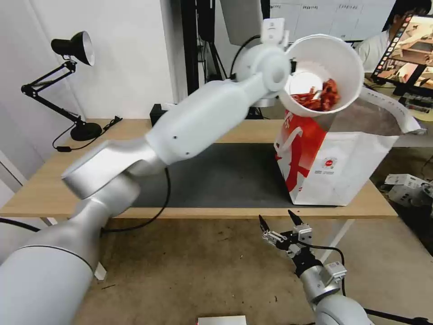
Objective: Pick up the trash from the table and place it into the takeout bag.
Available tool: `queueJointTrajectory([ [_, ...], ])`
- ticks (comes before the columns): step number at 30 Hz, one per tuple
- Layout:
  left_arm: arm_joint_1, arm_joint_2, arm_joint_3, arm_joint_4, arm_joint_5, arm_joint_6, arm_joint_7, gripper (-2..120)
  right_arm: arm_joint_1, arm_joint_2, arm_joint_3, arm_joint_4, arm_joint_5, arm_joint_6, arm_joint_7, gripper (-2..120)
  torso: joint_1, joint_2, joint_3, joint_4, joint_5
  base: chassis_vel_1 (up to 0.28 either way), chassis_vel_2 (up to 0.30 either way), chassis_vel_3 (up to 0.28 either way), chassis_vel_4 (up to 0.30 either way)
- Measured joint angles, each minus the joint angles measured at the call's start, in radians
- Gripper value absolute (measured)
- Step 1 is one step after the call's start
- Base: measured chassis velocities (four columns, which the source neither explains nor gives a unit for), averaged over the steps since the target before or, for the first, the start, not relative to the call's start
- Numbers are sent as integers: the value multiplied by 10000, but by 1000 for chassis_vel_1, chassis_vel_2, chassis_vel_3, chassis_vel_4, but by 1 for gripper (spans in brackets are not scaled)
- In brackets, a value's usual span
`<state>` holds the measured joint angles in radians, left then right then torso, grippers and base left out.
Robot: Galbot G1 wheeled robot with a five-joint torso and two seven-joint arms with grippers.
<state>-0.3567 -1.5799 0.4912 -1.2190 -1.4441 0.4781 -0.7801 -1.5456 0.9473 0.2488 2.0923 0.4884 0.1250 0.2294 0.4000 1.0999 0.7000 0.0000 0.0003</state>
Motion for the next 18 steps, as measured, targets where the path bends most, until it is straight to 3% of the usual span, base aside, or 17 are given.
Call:
queueJointTrajectory([
  [5,-150,-191,201,140,197,-111,16,0,0,0,0,0,0,0,-1,100,-1,0,0,2,-2,0,0,0,0],
  [11,29,-199,1174,139,1686,-390,296,0,0,0,-1,0,0,0,0,100,-1,0,0,-1,-1,0,0,0,0],
  [14,289,-118,1773,197,3050,-963,879,0,1,0,-1,0,0,0,-1,100,0,0,0,0,-1,0,0,0,0],
  [15,289,-118,1773,197,3050,-963,879,0,1,0,-1,0,0,0,-1,100,0,0,0,0,-1,0,0,0,0],
  [18,380,143,2245,-256,3376,-1243,1859,0,1,0,0,0,0,0,0,100,-1,0,0,1,-2,0,0,0,0],
])
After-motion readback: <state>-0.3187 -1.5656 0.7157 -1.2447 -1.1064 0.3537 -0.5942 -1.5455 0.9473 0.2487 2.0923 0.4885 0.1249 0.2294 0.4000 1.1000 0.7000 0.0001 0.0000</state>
